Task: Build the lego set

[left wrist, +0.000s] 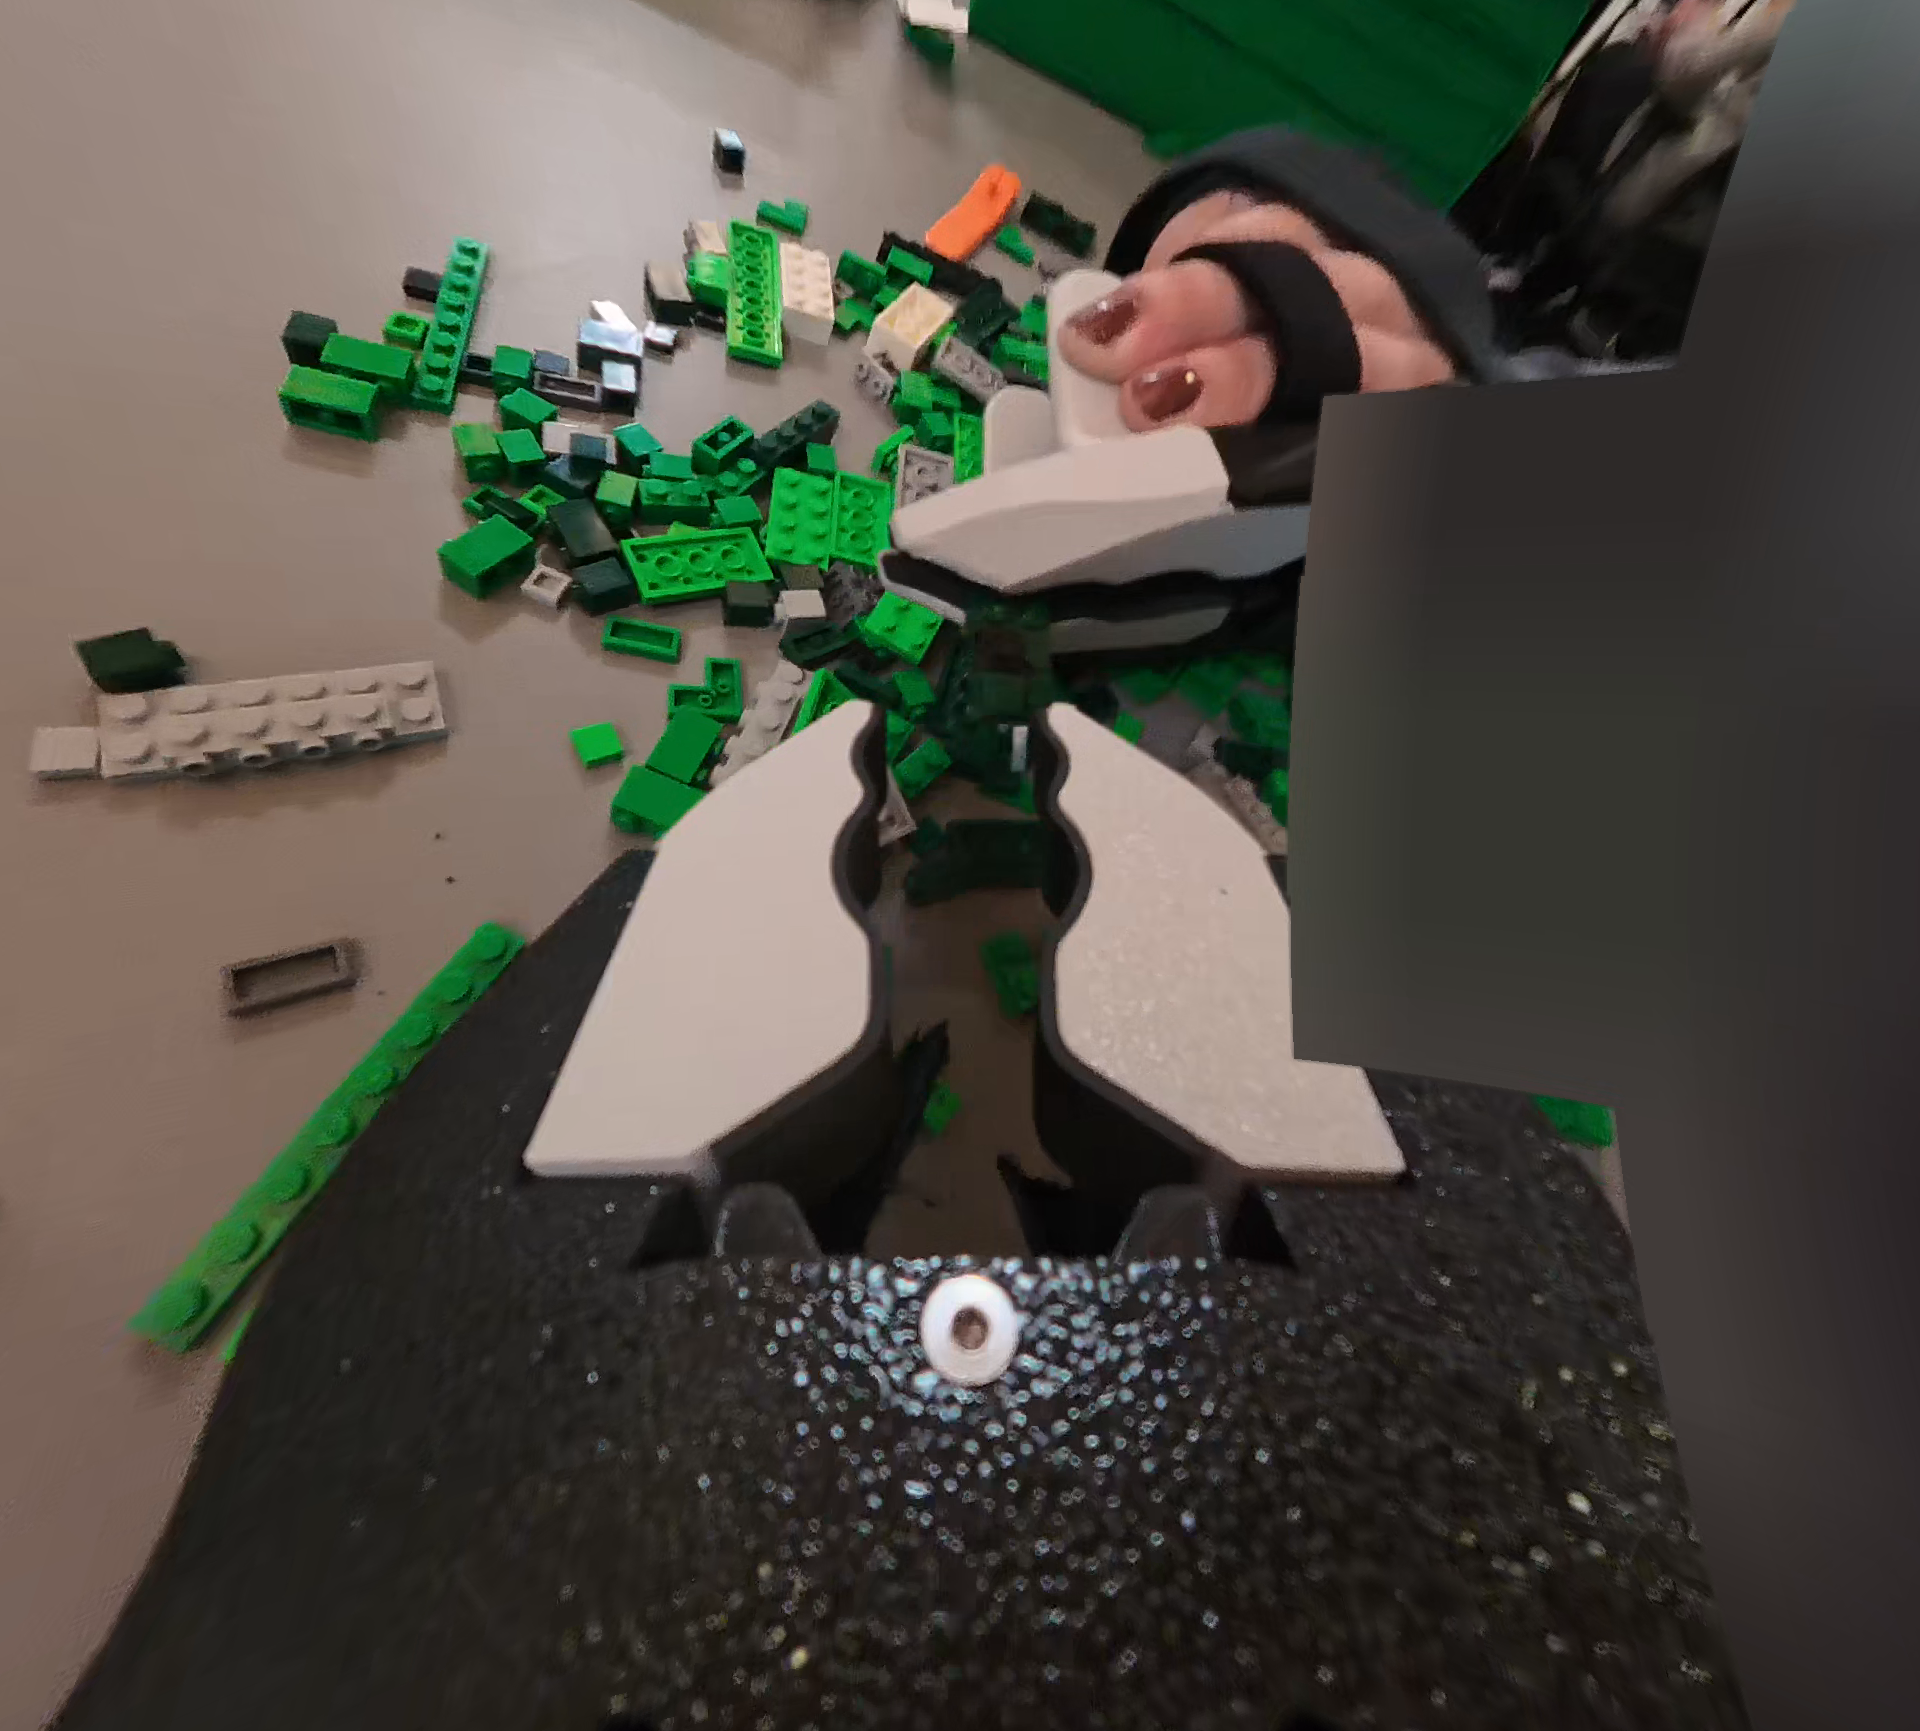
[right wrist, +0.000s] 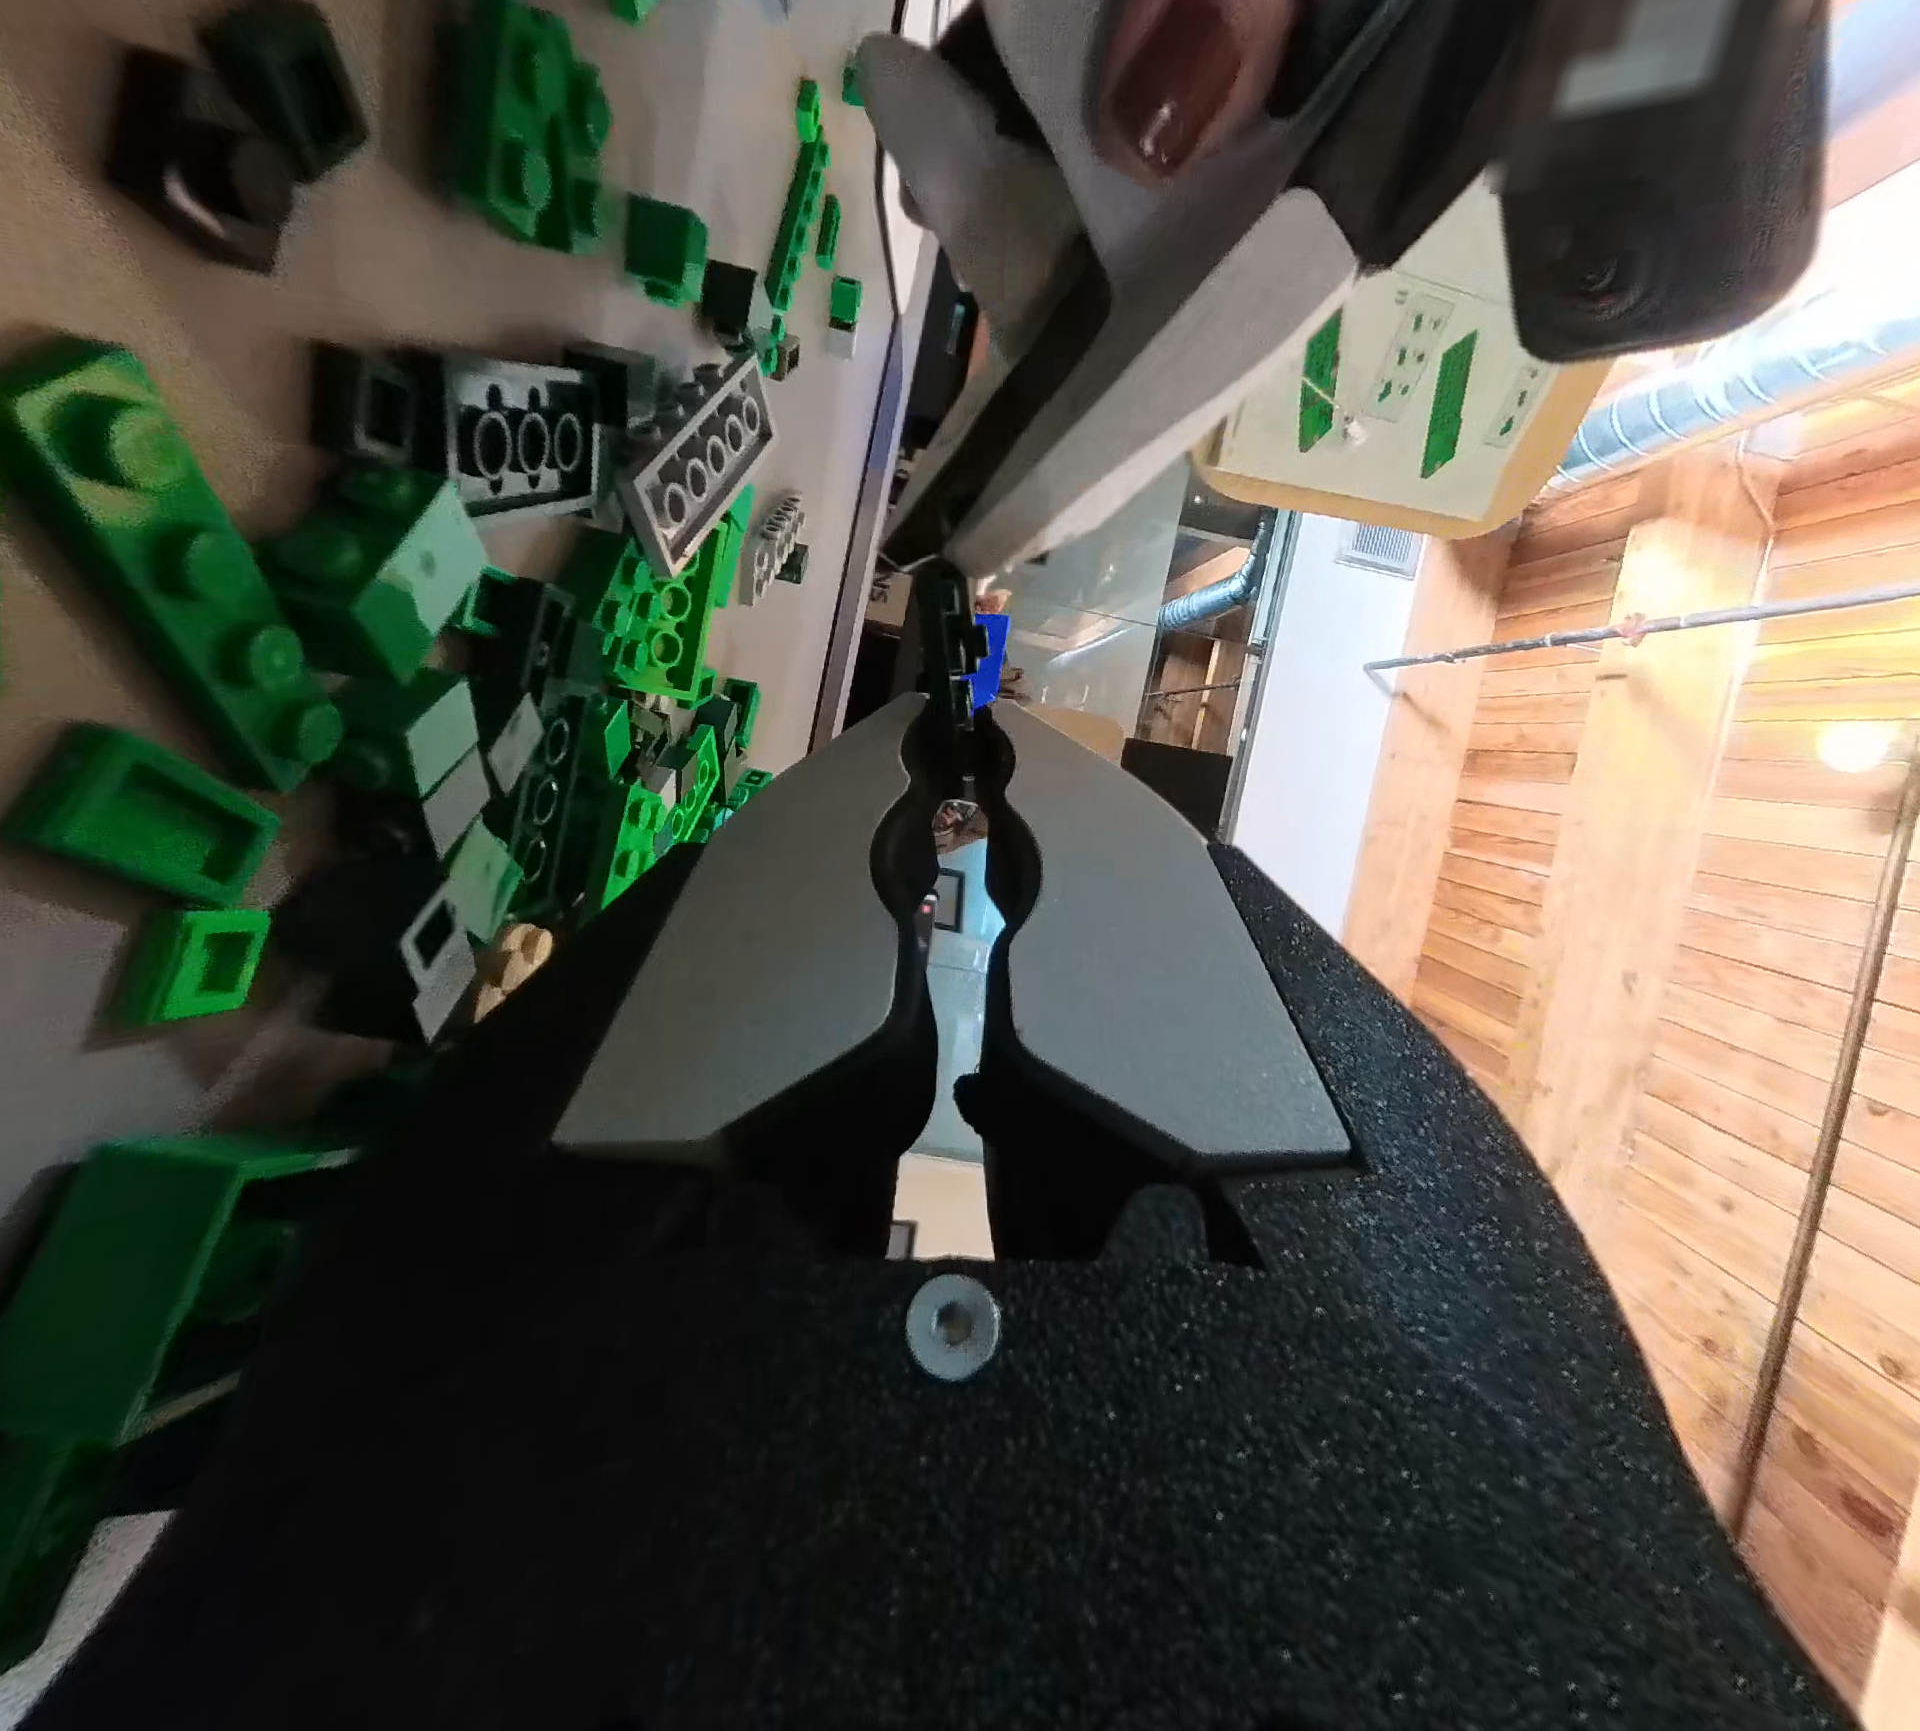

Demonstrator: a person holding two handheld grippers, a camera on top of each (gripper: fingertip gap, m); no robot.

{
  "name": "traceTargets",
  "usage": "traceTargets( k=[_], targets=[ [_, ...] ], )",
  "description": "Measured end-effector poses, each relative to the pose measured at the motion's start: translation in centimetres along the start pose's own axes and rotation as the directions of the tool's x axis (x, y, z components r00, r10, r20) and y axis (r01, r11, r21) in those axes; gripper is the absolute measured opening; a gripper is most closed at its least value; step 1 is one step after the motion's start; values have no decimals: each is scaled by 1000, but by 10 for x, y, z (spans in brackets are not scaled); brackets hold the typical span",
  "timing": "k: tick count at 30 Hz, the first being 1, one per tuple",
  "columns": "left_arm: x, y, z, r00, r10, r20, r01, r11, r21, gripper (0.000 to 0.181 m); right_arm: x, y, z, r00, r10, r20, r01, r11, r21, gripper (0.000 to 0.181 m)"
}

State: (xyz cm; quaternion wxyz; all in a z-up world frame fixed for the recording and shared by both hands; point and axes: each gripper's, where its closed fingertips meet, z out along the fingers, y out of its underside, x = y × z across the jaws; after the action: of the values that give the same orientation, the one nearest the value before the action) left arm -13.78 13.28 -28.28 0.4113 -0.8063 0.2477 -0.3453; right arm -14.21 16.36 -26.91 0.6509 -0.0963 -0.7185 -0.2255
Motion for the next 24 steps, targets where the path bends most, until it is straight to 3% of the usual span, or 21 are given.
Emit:
traceTargets(
  k=[1, 10, 14, 17, 21, 24],
  targets=[
    [0, 2, 1, 999, 34, 19, -34, 999, -26, 28, -1, 0, 0, 1000, -4, 3, 4, 1000, -1, 4],
    [3, 7, 14, 972, 208, 106, -194, 973, -126, 31, -3, -2, 0, 996, -95, 0, 95, 995, -15, 5],
    [3, 5, 17, 953, 269, 140, -252, 959, -130, 19, -3, -1, 1, 995, -96, 10, 96, 995, -26, 4],
    [-3, 6, 17, 897, 384, 217, -347, 918, -192, 18, -7, 1, 2, 995, -73, 61, 76, 996, -45, 5],
    [-12, 7, 20, 761, 553, 339, -453, 828, -332, 18, -17, 6, 3, 983, 3, 181, 14, 996, -89, 6],
    [-16, 10, 23, 724, 589, 359, -467, 801, -374, 18, -27, 7, 3, 954, 104, 281, -74, 990, -117, 6]
  ],
)
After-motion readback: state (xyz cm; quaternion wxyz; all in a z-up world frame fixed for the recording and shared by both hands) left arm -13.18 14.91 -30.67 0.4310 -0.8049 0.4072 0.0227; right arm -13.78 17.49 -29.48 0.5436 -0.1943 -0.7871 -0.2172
